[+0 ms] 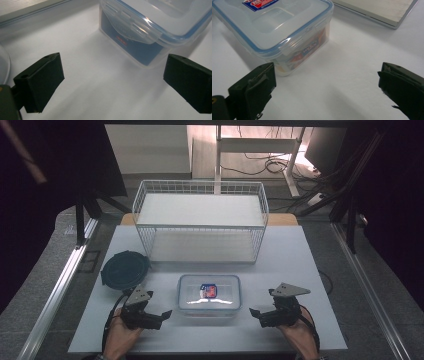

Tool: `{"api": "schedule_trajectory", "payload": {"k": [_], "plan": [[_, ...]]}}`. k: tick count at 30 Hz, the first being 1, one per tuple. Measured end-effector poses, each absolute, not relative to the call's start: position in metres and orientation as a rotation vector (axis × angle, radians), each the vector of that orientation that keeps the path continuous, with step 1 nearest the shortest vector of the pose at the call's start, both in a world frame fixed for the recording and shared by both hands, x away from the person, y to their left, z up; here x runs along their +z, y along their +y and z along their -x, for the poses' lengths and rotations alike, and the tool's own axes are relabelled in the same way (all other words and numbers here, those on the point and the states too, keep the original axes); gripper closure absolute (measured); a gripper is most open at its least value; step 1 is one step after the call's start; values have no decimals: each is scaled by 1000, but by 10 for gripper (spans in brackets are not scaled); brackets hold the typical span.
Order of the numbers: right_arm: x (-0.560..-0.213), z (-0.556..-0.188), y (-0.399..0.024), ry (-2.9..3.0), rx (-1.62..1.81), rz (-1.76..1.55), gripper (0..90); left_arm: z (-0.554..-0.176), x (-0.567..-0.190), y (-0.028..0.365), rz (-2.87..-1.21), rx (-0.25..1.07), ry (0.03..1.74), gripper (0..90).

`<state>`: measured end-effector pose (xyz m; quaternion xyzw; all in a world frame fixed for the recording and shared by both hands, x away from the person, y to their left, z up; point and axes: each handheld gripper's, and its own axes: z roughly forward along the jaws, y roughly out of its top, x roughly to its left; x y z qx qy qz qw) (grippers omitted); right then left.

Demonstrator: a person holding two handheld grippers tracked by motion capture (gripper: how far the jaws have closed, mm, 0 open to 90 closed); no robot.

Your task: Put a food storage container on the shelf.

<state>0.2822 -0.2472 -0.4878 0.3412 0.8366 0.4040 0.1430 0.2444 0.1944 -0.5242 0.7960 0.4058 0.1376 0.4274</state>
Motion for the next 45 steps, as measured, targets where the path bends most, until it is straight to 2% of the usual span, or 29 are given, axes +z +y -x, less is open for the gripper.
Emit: {"api": "schedule_trajectory", "payload": {"k": [3,18,26,34,39,41,44,45], "plan": [[-489,-284,-245,2414,1178,-966,2,-247,-520,197,-1951,258,1024,46],[-476,-294,-219,2411,1218,-947,1,-265,-500,179,-2002,222,1002,76],[-474,-306,-204,2488,1257,-1016,0,-288,-494,163,-2012,142,969,50],[-479,-325,-186,2579,1206,-1060,0,-313,-503,143,-2038,29,961,0],[-494,-335,-184,2702,1266,-1196,5,-318,-520,150,-1981,-193,960,1],[-499,-337,-186,2763,1315,-1254,38,-316,-522,152,-1959,-224,972,0],[-501,-335,-187,2783,1332,-1294,67,-310,-519,158,-1950,-220,970,118],[-496,-332,-192,2777,1336,-1281,176,-305,-518,165,-1925,-239,964,169]]}}
